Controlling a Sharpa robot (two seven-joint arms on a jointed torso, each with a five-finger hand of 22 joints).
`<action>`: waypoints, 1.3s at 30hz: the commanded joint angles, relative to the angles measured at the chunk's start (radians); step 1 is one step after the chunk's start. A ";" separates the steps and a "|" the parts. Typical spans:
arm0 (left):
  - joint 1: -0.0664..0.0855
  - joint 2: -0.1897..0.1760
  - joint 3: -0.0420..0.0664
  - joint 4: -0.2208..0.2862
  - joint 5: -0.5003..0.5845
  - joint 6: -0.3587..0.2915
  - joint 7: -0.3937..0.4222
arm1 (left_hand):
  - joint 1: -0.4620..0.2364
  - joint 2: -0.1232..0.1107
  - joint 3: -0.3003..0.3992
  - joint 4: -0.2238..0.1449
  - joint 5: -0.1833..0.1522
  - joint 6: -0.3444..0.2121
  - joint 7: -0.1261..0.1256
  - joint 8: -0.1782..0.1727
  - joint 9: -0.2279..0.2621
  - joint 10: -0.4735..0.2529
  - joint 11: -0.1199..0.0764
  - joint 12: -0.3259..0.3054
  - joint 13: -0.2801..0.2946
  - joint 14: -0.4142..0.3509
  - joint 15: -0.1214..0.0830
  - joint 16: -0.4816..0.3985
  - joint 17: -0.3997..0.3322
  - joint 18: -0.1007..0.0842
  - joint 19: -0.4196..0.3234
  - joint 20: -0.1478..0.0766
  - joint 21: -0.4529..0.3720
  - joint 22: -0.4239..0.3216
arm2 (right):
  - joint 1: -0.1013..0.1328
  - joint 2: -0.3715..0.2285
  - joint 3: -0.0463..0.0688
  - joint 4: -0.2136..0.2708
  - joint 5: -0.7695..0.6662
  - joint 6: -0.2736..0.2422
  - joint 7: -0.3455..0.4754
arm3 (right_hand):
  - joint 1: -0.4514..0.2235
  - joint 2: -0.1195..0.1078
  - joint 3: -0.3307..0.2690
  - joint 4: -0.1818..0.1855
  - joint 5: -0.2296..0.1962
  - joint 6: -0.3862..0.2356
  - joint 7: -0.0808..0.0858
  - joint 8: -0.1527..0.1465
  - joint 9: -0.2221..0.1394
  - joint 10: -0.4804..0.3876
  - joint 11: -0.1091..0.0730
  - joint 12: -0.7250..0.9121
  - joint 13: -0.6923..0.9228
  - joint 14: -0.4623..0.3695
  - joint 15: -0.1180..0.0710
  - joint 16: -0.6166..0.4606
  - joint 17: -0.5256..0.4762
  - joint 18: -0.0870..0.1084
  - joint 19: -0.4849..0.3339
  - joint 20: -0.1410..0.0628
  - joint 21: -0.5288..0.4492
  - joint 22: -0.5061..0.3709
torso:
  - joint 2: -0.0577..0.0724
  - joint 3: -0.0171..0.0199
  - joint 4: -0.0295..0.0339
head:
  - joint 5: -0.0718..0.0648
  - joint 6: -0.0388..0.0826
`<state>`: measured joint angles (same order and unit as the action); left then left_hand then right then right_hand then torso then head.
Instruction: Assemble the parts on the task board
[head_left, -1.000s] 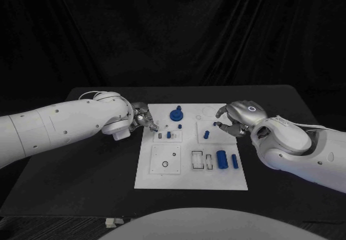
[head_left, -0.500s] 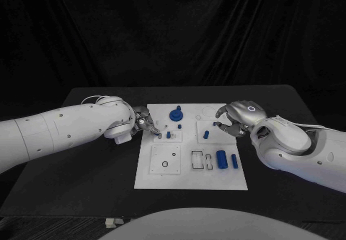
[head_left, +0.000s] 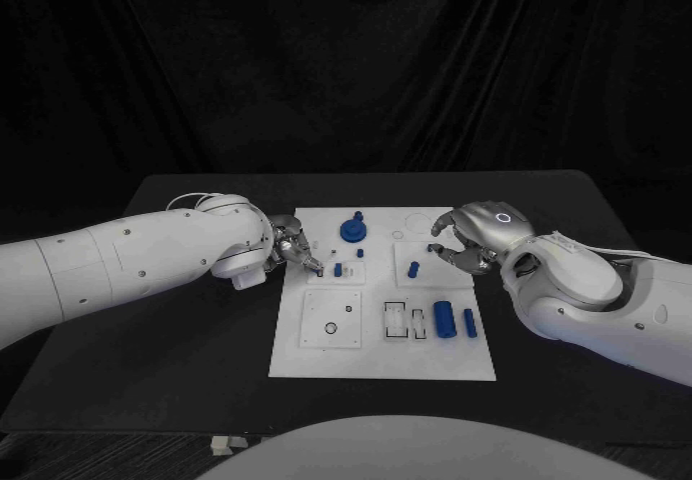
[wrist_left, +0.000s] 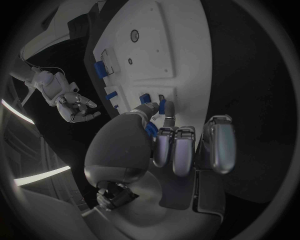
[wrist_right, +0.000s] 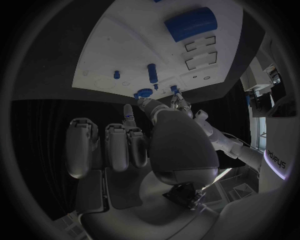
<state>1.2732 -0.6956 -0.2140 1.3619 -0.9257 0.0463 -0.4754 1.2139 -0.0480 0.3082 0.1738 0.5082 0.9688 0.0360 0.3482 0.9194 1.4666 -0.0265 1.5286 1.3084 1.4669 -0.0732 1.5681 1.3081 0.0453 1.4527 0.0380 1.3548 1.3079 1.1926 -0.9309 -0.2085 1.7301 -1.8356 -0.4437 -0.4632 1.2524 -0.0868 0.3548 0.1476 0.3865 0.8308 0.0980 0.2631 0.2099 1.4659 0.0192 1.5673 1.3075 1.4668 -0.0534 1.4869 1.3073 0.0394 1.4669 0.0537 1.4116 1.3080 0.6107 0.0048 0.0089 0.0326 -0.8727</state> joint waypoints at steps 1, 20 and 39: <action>-0.004 0.004 0.001 0.002 0.001 0.005 0.004 | -0.011 -0.001 0.004 0.002 -0.005 0.007 -0.002 -0.003 0.001 0.065 -0.008 -0.005 0.215 0.104 -0.006 0.003 0.263 0.008 -0.006 -0.004 -0.006 0.192 | -0.002 0.000 0.001 0.000 -0.005 -0.001 -0.010 | -0.006 0.004 0.005 -0.001 0.005 0.007 0.003 0.000 -0.001 0.105 -0.005 0.004 0.263 0.061 -0.005 -0.003 0.024 0.002 0.034 -0.003 -0.002 0.208 | 0.000 0.0000 0.0007 | -0.001 0.000; -0.006 0.024 0.001 -0.005 0.001 0.025 -0.004 | -0.016 0.002 0.008 0.004 -0.009 0.005 -0.001 -0.005 0.001 0.063 -0.008 -0.008 0.212 0.104 -0.006 0.003 0.263 0.009 -0.008 -0.004 -0.011 0.190 | -0.004 0.006 0.001 -0.009 -0.005 0.008 -0.011 | -0.008 0.003 0.008 -0.002 0.005 0.008 0.003 0.000 -0.003 0.105 -0.004 0.004 0.263 0.060 -0.005 -0.005 0.020 0.002 0.033 -0.003 -0.004 0.207 | 0.000 0.0002 0.0004 | 0.001 0.000; -0.007 0.016 0.001 -0.002 0.001 0.054 -0.030 | -0.012 0.002 0.017 -0.003 -0.008 0.000 -0.001 -0.009 0.000 0.059 -0.008 -0.013 0.207 0.104 -0.006 0.003 0.263 0.011 -0.012 -0.004 -0.017 0.189 | -0.010 0.007 0.001 -0.011 -0.005 0.016 -0.013 | -0.008 0.003 0.008 -0.002 0.005 0.008 0.003 0.000 -0.003 0.105 -0.004 0.004 0.263 0.060 -0.005 -0.005 0.020 0.002 0.033 -0.003 -0.004 0.207 | 0.000 0.0002 -0.0001 | 0.002 0.000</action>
<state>1.2700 -0.6800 -0.2126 1.3565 -0.9269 0.0763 -0.4972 1.2046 -0.0470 0.3178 0.1696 0.5030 0.9722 0.0362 0.3418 0.9192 1.4666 -0.0265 1.5216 1.3084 1.4669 -0.0732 1.5682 1.3077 0.0454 1.4491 0.0343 1.3431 1.3076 1.1856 -0.9244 -0.2084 1.7192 -1.8355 -0.4348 -0.4639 1.2524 -0.0868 0.3577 0.1447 0.3865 0.8345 0.1016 0.2630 0.2081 1.4659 0.0191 1.5673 1.3073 1.4668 -0.0534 1.4869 1.3073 0.0393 1.4669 0.0537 1.4116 1.3076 0.6109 0.0048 0.0089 0.0347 -0.8727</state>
